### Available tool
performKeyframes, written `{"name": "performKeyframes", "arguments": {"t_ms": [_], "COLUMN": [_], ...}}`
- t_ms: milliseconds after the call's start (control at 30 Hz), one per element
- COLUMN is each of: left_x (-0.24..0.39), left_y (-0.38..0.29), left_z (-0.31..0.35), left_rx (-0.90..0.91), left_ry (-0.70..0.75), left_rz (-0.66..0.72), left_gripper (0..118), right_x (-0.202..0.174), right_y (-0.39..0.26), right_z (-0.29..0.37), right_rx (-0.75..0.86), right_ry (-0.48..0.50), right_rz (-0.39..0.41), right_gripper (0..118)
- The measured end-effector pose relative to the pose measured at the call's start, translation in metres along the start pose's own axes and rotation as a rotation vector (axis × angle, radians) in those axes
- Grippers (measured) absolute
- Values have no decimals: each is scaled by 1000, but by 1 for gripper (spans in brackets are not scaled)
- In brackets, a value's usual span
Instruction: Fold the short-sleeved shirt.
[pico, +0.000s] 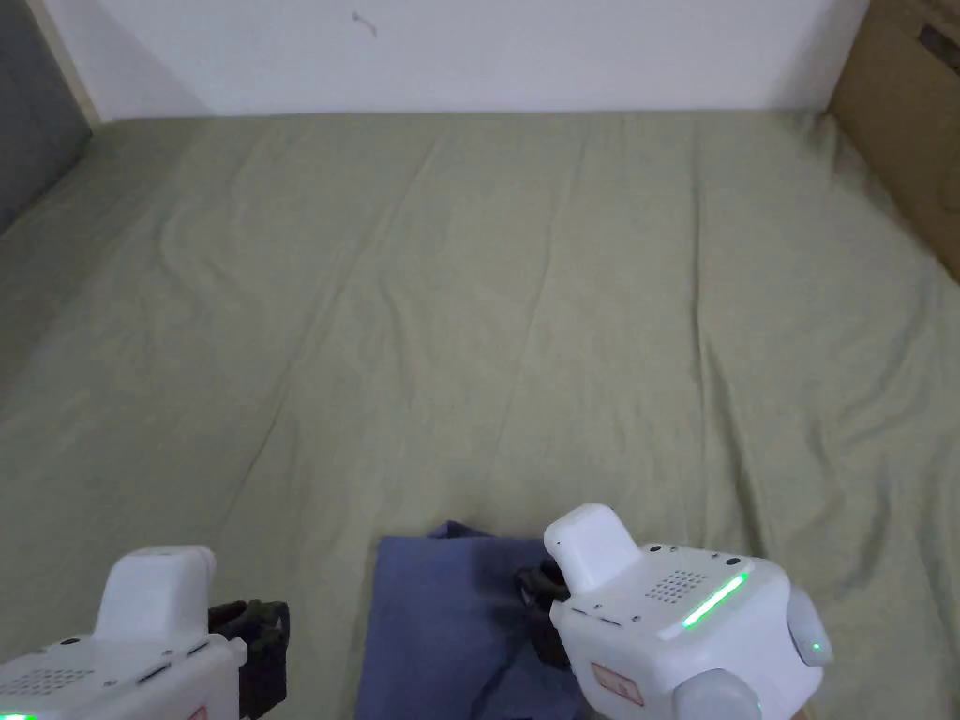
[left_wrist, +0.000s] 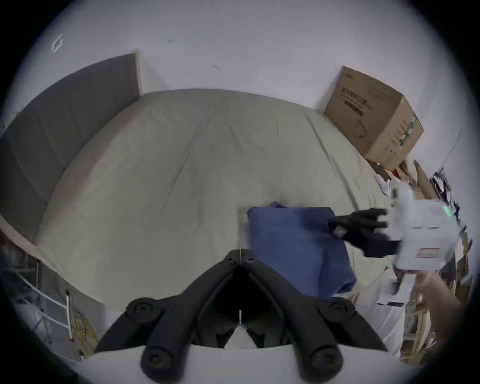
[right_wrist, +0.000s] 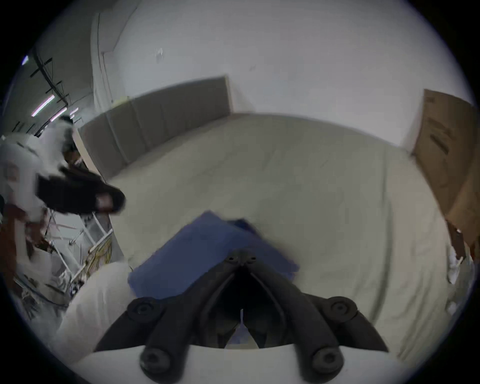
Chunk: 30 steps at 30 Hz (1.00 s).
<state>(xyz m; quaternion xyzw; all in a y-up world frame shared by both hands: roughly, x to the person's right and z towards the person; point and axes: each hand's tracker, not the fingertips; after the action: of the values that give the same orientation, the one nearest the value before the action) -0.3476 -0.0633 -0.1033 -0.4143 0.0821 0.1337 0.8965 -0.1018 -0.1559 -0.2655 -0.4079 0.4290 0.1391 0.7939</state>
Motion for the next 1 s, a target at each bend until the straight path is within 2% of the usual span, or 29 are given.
{"name": "performKeyframes", "arguments": {"t_ms": [167, 267, 300, 333, 367, 400, 433, 467, 500, 533, 667, 767, 900, 933, 1000], "left_x": [-6, -11, -16, -21, -31, -40, -46, -51, -57, -62, -74, -98, -76, -72, -60], "left_y": [-2, 5, 8, 12, 18, 23, 26, 17, 14, 9, 31, 23, 12, 12, 15], "left_z": [-18, -36, -42, -50, -62, -76, -92, -101, -117, -130, -171, -221, -245, -246, -239], "left_rx": [-36, -73, -85, -103, -150, -208, -284, -334, -293, -334, -386, -416, -494, -492, -501], "left_ry": [-40, -154, -253, -373, -534, -651, -759, -842, -933, -953, -928, -993, -1023, -1067, -1073], "left_rz": [15, 59, 83, 111, 145, 182, 188, 208, 247, 269, 396, 501, 465, 448, 400], "left_gripper": [0, 0, 0, 12, 65, 113, 116, 110, 113, 118, 118, 118, 118, 118, 113], "right_x": [-1, 6, 7, 7, 7, 6, 5, 4, 5, 5, 10, 11, 12, 12, 12], "right_y": [-16, -10, -9, -8, -8, -8, -7, -6, -6, -6, -8, -9, -8, -7, -7], "right_z": [-25, -22, -21, -21, -20, -20, -20, -20, -20, -21, -21, -21, -21, -21, -21], "right_rx": [-66, -76, -78, -79, -82, -87, -89, -92, -94, -96, -91, -85, -91, -93, -95], "right_ry": [-13, 13, 15, 17, 18, 17, 14, 14, 14, 16, 34, 41, 46, 48, 50], "right_rz": [59, 6, 9, 15, 30, 46, 59, 67, 69, 67, 28, 13, 22, 25, 27], "right_gripper": [0, 0, 0, 0, 0, 0, 0, 0, 0, 0, 0, 0, 0, 0, 0]}}
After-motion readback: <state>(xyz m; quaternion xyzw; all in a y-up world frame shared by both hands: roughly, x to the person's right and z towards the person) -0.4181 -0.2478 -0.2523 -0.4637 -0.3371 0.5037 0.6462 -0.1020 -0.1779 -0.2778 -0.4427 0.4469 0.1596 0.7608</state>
